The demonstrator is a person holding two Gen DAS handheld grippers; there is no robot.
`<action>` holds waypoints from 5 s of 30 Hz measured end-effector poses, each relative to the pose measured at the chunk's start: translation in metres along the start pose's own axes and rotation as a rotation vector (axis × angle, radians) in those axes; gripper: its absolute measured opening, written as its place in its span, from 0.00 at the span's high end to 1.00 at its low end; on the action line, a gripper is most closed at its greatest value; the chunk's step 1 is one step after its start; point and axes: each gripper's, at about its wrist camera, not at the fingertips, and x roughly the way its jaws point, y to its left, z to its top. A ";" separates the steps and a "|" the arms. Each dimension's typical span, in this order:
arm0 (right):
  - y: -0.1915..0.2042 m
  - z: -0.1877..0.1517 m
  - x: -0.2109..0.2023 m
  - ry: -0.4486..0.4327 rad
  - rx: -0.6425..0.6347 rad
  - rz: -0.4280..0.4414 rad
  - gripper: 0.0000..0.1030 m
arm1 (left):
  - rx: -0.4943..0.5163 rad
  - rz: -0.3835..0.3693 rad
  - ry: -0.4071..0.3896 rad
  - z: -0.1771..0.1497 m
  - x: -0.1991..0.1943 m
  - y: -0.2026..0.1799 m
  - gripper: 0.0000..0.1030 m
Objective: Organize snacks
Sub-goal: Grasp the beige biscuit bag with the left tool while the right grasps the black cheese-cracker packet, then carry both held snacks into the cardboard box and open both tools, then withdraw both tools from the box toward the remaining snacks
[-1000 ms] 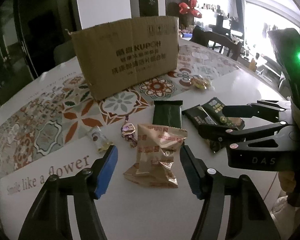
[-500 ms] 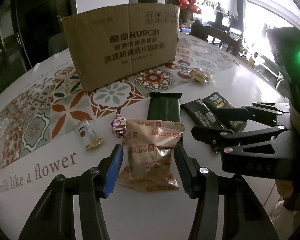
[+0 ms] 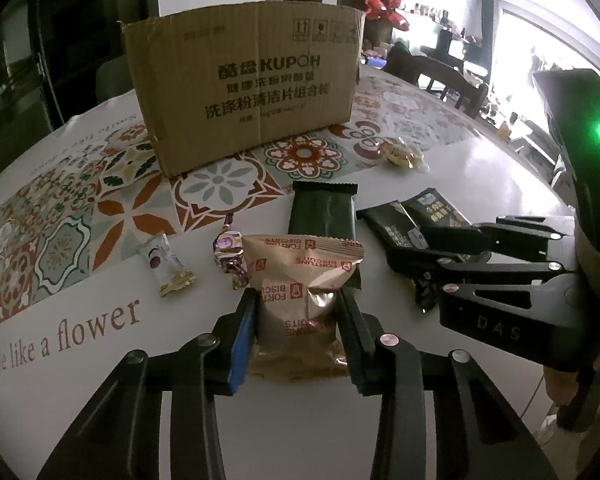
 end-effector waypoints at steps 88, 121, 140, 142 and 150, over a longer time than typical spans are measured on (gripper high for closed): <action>-0.020 0.228 -0.057 -0.424 -0.083 0.124 0.69 | -0.133 0.166 -0.370 0.228 -0.035 0.072 0.65; -0.014 0.196 -0.077 -0.480 -0.013 0.008 0.14 | -0.157 0.228 -0.320 0.189 -0.060 0.080 0.41; 0.003 0.123 -0.098 -0.465 0.001 -0.025 0.04 | -0.140 0.254 -0.318 0.116 -0.088 0.062 0.41; 0.002 0.115 -0.098 -0.457 0.006 -0.041 0.04 | -0.137 0.245 -0.310 0.107 -0.088 0.059 0.41; -0.008 0.084 -0.099 -0.445 0.047 -0.073 0.04 | -0.112 0.253 -0.274 0.076 -0.081 0.046 0.42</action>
